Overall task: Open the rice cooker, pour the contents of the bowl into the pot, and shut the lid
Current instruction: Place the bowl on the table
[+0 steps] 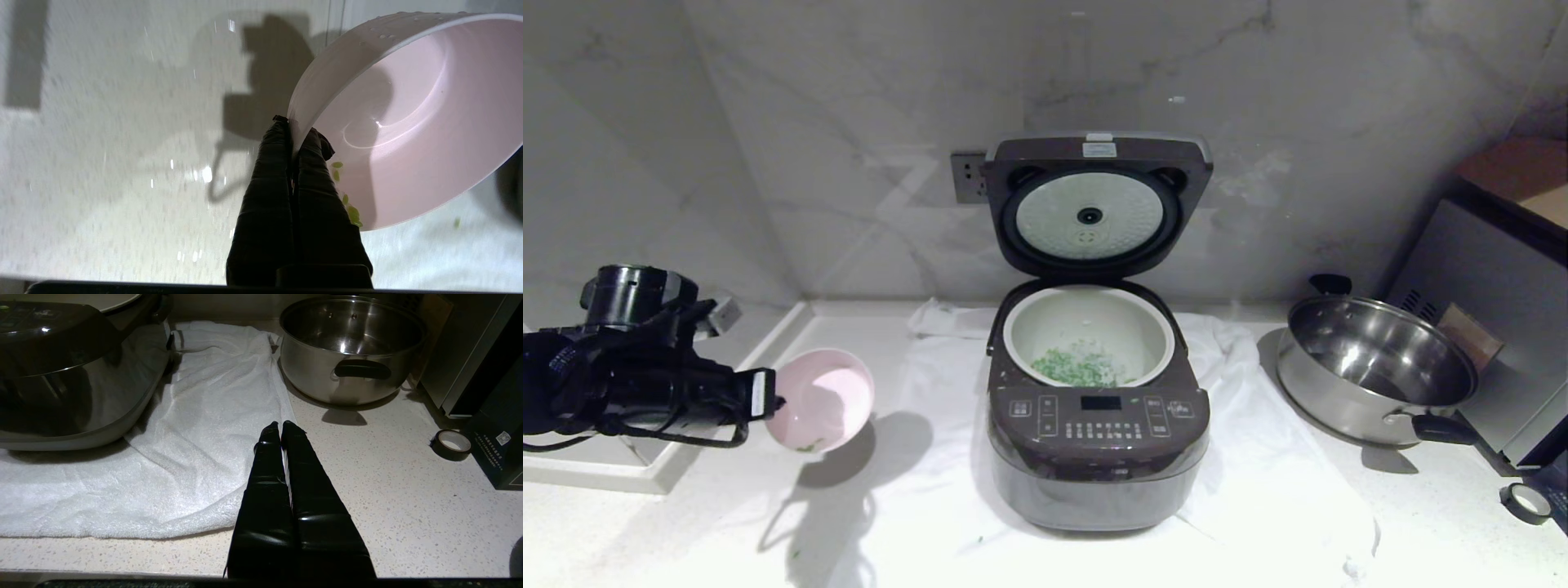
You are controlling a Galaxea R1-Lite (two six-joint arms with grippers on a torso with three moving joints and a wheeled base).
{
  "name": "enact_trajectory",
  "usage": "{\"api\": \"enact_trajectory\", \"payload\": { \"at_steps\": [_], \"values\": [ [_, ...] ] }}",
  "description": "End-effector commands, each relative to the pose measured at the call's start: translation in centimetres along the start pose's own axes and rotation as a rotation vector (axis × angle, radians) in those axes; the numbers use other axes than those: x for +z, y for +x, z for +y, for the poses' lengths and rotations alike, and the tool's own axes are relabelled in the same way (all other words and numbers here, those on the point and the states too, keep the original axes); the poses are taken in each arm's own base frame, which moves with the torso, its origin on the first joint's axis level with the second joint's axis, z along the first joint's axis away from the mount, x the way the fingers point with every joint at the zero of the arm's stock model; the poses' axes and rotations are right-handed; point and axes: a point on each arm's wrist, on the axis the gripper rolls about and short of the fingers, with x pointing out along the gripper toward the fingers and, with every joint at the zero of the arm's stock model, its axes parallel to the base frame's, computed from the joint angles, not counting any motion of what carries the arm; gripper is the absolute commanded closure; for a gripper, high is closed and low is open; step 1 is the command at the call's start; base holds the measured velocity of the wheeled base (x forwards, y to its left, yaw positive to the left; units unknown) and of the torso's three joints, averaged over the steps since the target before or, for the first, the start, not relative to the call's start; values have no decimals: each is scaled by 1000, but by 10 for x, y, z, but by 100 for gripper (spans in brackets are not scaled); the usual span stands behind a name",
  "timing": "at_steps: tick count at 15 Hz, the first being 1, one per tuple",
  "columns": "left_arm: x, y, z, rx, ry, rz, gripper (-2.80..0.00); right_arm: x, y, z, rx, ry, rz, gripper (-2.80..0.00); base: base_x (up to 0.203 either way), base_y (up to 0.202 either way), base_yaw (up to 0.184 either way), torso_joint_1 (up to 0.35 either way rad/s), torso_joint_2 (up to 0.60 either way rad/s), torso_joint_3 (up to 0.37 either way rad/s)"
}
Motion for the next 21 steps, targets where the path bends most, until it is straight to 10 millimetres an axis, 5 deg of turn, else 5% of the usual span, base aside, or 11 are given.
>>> {"api": "enact_trajectory", "payload": {
  "at_steps": [1, 7, 21],
  "values": [
    [-15, -5, 2, 25, 3, 157, 0, 0, 0, 0, 0, 0, 1, 0, 0, 0, 0, 0, 0, 0],
    [-51, -16, 17, 64, -76, 402, 0, 0, 0, 0, 0, 0, 1, 0, 0, 0, 0, 0, 0, 0],
    [-91, -36, 123, 217, -576, 440, 0, 0, 0, 0, -1, 0, 0, 0, 0, 0, 0, 0, 0, 0]
  ]
}}
